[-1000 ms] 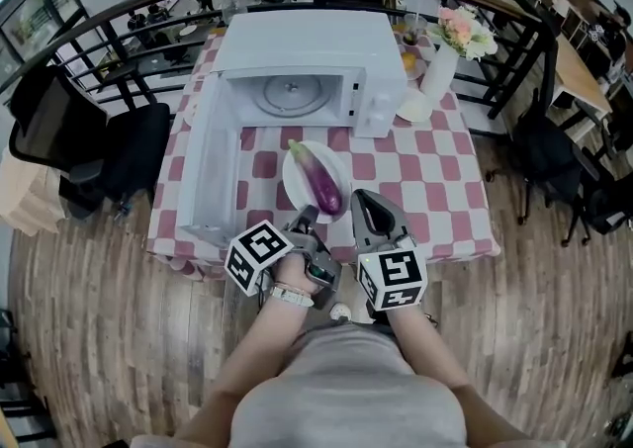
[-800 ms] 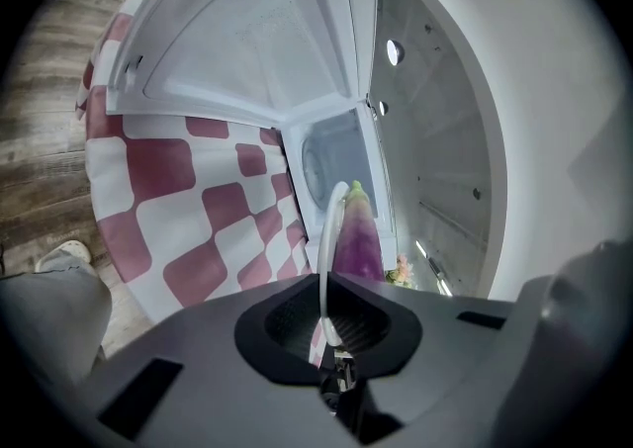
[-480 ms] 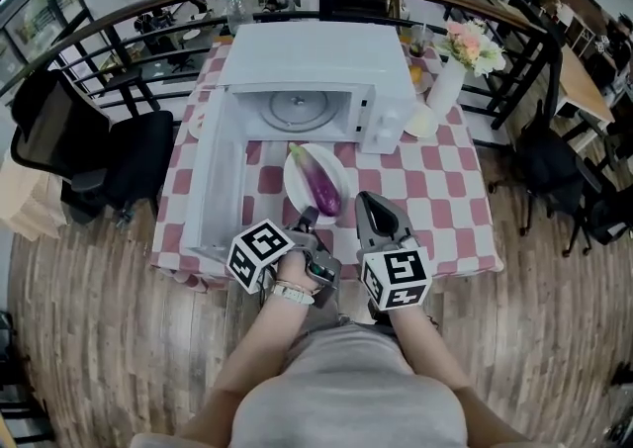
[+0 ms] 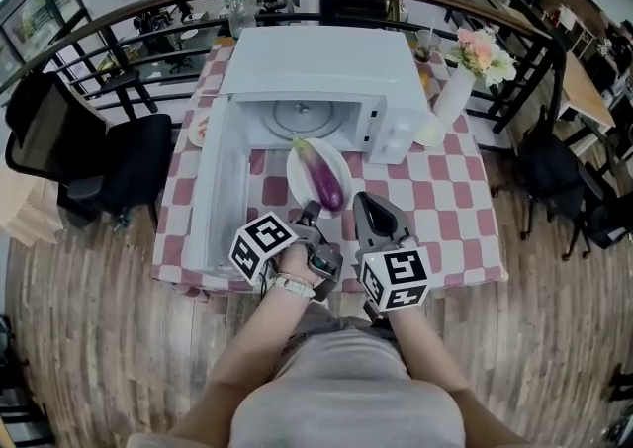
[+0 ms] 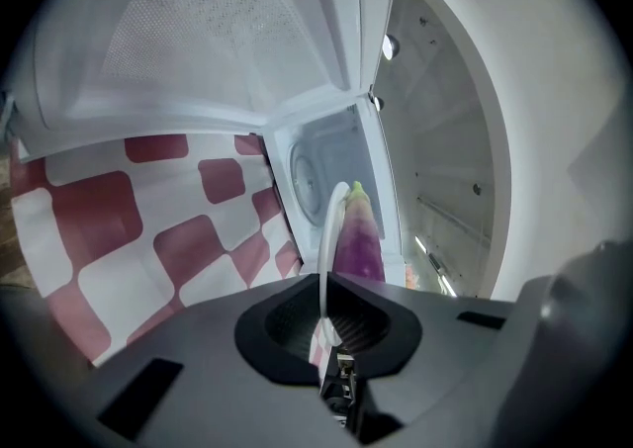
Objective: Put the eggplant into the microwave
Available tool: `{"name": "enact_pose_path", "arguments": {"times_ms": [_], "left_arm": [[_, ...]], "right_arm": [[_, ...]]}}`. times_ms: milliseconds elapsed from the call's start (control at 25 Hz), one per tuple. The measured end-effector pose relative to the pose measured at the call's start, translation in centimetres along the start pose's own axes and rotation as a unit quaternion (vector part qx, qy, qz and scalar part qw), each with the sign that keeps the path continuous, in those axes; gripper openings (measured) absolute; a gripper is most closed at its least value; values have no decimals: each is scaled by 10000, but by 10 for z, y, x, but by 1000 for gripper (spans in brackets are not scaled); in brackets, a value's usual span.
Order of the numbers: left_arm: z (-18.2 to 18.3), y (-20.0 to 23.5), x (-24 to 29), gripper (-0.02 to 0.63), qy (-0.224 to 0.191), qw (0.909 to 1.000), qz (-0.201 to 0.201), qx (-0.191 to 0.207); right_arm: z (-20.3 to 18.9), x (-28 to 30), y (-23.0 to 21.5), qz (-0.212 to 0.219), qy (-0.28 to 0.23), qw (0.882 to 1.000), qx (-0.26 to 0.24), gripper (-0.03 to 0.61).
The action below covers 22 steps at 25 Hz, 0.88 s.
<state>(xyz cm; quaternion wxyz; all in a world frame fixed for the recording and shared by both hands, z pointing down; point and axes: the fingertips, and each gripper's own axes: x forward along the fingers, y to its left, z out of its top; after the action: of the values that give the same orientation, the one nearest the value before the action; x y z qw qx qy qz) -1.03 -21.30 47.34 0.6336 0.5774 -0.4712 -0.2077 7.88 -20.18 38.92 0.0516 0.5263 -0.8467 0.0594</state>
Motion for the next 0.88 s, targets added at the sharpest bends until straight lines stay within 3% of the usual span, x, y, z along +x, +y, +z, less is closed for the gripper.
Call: {"name": "enact_pose_path", "arguments": {"times_ms": [480, 880], "left_arm": [[32, 16, 38, 18, -276, 9996, 4, -99], [56, 35, 77, 18, -225, 9991, 67, -366]], "right_arm": [[-11, 44, -1, 241, 127, 9996, -20, 25], [-30, 77, 1, 496, 266, 9978, 350, 25]]}}
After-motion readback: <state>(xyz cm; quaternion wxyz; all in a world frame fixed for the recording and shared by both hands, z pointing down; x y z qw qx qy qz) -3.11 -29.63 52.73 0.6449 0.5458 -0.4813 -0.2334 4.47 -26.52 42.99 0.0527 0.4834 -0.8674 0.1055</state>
